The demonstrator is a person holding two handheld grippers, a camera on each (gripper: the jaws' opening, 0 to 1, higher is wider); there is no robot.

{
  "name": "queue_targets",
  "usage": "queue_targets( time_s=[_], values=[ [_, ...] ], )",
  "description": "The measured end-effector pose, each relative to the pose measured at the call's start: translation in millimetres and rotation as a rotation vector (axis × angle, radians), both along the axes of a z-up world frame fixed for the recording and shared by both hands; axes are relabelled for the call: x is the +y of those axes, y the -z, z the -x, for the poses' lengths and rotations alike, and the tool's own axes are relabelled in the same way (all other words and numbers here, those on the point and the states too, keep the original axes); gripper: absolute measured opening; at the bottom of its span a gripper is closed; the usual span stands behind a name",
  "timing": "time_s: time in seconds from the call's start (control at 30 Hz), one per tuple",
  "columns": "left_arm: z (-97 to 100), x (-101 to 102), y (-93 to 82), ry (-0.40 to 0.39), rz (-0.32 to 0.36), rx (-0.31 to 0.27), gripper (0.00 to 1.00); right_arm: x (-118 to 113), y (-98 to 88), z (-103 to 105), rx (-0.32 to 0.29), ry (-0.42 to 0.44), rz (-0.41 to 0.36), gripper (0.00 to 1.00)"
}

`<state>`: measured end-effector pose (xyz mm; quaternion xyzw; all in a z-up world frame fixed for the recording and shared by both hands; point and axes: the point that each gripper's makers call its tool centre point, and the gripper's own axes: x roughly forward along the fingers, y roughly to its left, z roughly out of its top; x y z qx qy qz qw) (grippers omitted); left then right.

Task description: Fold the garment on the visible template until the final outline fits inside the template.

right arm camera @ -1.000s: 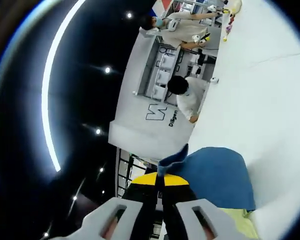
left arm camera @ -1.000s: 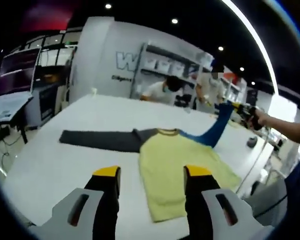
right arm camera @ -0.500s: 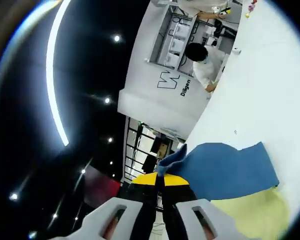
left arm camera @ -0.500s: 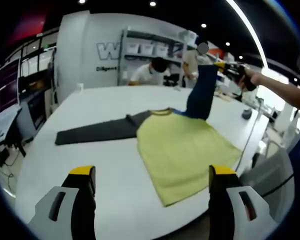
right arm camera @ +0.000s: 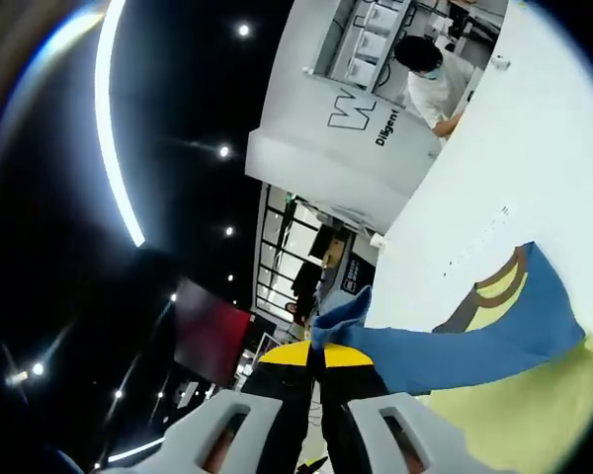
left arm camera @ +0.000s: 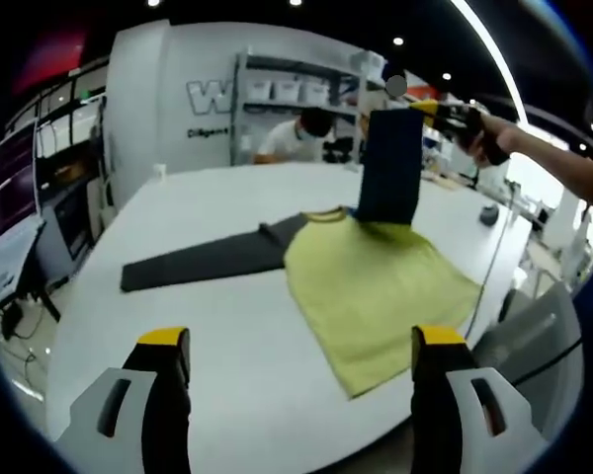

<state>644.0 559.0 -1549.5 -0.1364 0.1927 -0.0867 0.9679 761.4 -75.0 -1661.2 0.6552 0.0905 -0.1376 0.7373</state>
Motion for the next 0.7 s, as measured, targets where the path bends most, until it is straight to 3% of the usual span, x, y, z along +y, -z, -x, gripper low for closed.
queue_targets(
  time_s=[0.13, 0.4, 0.7],
  values=[
    [3.1, -3, -4.7, 0.004, -0.005, 0.000, 0.87, -13, 4.7, -13, 0.017, 0.038, 0.040, 0.00],
    [10.2, -1, -4.8, -0.025, -0.017, 0.011, 0.86, -18, 15.0, -13, 0.069, 0.055, 0.100, 0.00],
    [11.9, -7, -4.0, -0.018, -0.023, 0.017, 0.85, -18, 3.2, -9, 0.036, 0.055, 0.122, 0.00]
  ],
)
